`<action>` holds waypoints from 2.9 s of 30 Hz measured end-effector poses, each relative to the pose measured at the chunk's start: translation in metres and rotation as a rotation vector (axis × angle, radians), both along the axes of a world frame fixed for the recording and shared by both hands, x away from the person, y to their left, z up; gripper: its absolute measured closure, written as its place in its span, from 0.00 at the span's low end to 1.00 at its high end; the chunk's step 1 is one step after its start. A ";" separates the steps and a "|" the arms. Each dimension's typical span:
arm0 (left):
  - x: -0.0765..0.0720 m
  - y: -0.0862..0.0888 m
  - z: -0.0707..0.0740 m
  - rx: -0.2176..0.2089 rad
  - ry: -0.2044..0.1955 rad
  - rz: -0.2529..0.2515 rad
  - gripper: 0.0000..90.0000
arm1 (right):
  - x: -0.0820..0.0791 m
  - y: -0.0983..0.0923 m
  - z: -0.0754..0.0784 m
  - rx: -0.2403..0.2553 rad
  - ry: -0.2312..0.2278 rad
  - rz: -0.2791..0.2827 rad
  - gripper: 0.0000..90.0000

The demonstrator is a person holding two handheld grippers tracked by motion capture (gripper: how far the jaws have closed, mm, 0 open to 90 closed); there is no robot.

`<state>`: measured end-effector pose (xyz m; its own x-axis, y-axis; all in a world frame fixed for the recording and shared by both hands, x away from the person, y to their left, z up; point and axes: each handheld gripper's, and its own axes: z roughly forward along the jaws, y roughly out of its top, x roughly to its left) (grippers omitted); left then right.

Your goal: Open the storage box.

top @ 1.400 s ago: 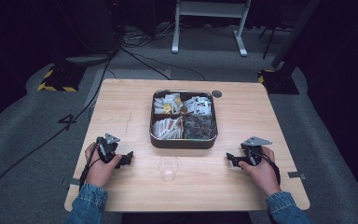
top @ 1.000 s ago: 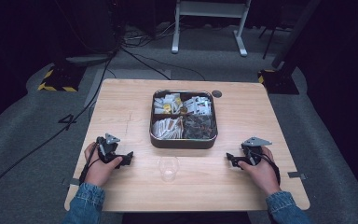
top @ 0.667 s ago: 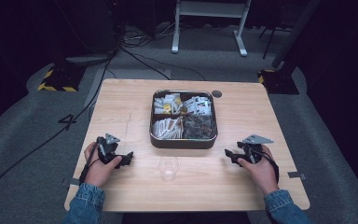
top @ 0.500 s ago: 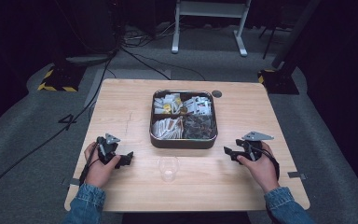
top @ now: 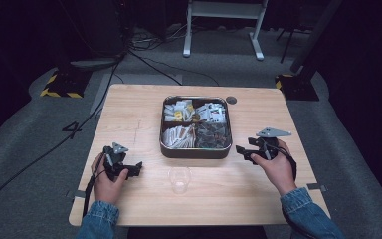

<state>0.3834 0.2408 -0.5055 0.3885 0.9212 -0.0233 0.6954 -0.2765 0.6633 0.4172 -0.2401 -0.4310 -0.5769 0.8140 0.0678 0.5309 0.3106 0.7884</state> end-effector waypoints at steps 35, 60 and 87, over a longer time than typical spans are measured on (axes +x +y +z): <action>0.001 0.000 0.000 -0.004 0.002 -0.004 0.00 | 0.078 0.090 0.030 -0.003 0.001 0.074 0.43; 0.002 0.000 0.000 -0.005 -0.001 -0.010 0.00 | 0.115 0.144 -0.004 -0.053 0.065 0.087 0.49; 0.002 0.000 0.000 -0.005 0.000 -0.010 0.00 | 0.117 0.158 -0.007 -0.048 0.060 0.031 0.65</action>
<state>0.3856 0.2407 -0.5055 0.3981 0.9169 -0.0275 0.6923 -0.2807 0.6648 0.5342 -0.0824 -0.4376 -0.5982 0.7987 0.0646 0.5665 0.3645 0.7391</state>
